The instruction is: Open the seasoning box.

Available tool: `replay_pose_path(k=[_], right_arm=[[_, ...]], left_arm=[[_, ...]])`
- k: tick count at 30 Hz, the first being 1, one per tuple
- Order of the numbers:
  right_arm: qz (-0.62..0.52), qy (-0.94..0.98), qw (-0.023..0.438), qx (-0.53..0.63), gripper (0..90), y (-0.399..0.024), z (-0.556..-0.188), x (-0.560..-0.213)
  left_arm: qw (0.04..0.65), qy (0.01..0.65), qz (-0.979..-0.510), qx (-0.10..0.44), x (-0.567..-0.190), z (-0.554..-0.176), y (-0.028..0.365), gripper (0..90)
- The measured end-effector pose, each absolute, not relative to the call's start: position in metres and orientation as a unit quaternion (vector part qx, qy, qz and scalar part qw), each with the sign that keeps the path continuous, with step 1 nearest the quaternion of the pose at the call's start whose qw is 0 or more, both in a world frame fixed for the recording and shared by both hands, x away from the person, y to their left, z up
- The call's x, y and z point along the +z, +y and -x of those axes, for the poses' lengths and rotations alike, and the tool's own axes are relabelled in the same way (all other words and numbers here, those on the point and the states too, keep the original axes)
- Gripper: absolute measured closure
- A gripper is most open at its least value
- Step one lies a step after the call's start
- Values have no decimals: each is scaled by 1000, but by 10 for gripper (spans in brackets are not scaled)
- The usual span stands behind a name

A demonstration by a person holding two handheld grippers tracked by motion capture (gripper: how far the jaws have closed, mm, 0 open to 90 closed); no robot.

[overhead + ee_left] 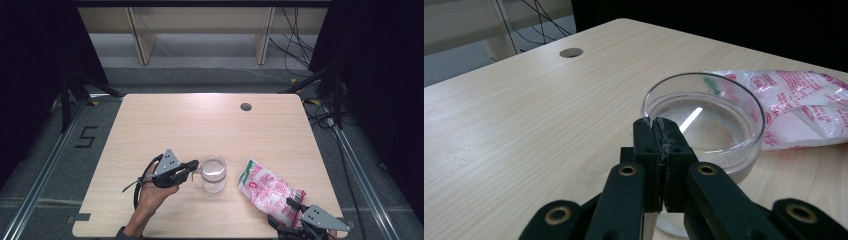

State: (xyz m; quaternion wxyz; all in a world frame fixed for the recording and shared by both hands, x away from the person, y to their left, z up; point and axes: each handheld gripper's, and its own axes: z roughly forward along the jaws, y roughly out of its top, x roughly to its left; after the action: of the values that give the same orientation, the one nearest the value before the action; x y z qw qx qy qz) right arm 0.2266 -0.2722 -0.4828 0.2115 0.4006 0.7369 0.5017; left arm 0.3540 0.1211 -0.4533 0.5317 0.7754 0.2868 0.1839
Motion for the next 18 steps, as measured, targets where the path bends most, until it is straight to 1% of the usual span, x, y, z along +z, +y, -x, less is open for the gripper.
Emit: replay_pose_path(k=[7, 9, 10, 12, 14, 15, 16, 17, 18], right_arm=[[-392, 735, 209, 513, 201, -270, -228, -483], [-395, 741, 211, 500, 207, -270, -226, -482], [-395, 743, 204, 501, 235, -269, -225, -481], [-390, 743, 209, 503, 264, -268, -226, -481], [-387, 739, 197, 515, 294, -265, -227, -481], [-387, 739, 197, 515, 294, -265, -227, -481], [-397, 735, 173, 522, 326, -262, -228, -479], [-399, 732, 162, 529, 346, -259, -228, -479], [-399, 732, 162, 529, 346, -259, -228, -479]], left_arm=[[532, 287, -775, 186, -453, -353, 122, 871], [531, 285, -776, 187, -453, -353, 123, 871], [528, 284, -777, 190, -453, -352, 123, 871], [527, 285, -777, 191, -453, -352, 123, 868], [530, 286, -776, 189, -453, -352, 124, 868], [530, 286, -776, 189, -453, -352, 124, 868], [530, 291, -774, 188, -453, -351, 124, 868], [530, 291, -774, 188, -453, -351, 124, 868], [528, 288, -776, 191, -453, -351, 123, 868]])
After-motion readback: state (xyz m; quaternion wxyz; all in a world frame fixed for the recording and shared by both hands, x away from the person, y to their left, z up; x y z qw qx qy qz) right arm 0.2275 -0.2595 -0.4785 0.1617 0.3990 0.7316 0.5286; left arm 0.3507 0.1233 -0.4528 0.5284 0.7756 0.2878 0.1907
